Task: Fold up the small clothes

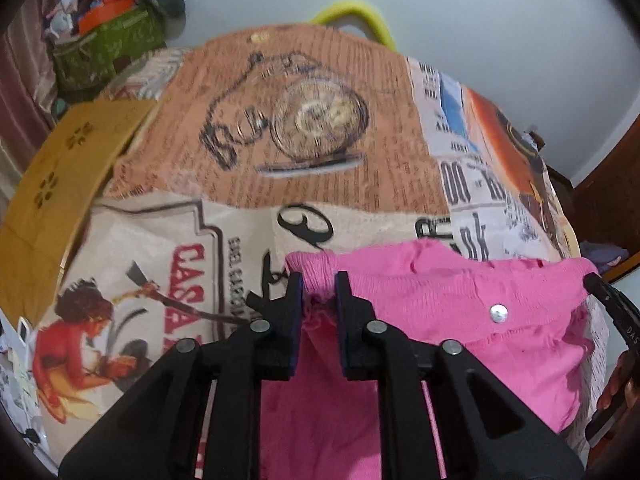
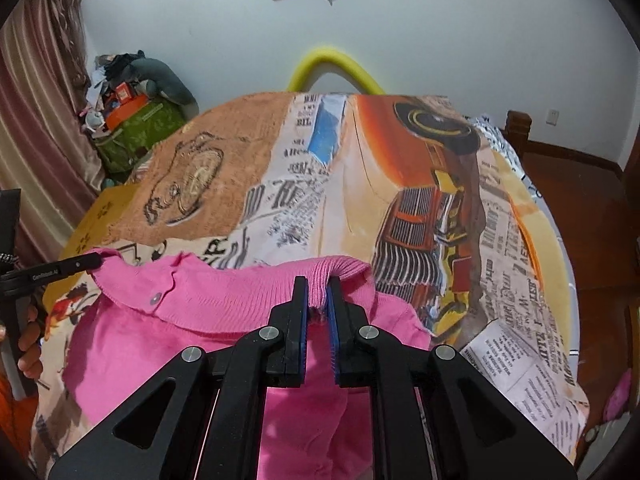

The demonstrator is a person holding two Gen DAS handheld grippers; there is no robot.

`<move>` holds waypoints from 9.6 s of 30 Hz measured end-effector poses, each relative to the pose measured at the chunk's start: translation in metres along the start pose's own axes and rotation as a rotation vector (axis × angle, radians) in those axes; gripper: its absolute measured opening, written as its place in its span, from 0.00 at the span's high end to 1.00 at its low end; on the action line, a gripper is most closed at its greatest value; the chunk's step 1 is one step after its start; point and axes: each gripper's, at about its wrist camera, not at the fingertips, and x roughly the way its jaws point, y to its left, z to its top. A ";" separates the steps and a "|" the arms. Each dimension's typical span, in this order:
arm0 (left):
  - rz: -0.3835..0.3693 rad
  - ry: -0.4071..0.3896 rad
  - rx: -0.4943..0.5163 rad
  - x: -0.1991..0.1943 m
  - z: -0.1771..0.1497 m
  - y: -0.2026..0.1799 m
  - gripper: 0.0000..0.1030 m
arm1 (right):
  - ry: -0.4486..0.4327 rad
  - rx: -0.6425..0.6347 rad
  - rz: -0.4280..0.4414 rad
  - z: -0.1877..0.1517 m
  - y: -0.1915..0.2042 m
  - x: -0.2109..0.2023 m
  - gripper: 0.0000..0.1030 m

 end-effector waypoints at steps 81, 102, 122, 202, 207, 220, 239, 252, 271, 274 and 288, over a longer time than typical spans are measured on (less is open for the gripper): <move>-0.027 0.013 0.193 -0.056 -0.121 0.010 0.72 | 0.043 -0.027 0.053 -0.125 0.016 -0.075 0.60; -0.043 -0.172 0.237 -0.131 -0.126 0.001 0.97 | -0.058 -0.067 0.125 -0.115 0.034 -0.109 0.95; 0.031 0.034 0.239 -0.081 -0.173 0.034 0.97 | 0.107 -0.091 0.054 -0.161 0.023 -0.081 0.95; 0.013 0.031 0.149 -0.046 -0.092 0.035 0.43 | -0.020 -0.120 -0.049 -0.082 0.004 -0.086 0.49; -0.007 0.062 0.109 -0.037 -0.072 0.040 0.42 | 0.003 -0.070 -0.046 -0.122 -0.001 -0.101 0.49; -0.097 0.205 0.050 0.042 -0.036 0.026 0.37 | 0.006 0.114 -0.044 -0.150 -0.026 -0.106 0.49; 0.040 0.165 0.035 -0.024 -0.084 0.051 0.86 | 0.012 0.059 -0.005 -0.156 0.003 -0.113 0.49; -0.043 0.280 0.067 -0.080 -0.182 0.057 0.86 | 0.040 0.003 0.044 -0.164 0.038 -0.119 0.49; -0.267 0.290 0.200 -0.113 -0.226 -0.060 0.87 | 0.095 0.060 0.110 -0.171 0.047 -0.114 0.49; -0.273 0.277 0.213 -0.120 -0.232 -0.067 0.87 | 0.113 0.059 0.110 -0.176 0.049 -0.114 0.49; -0.201 0.193 0.129 -0.156 -0.252 0.000 0.83 | 0.190 -0.018 0.132 -0.190 0.082 -0.098 0.49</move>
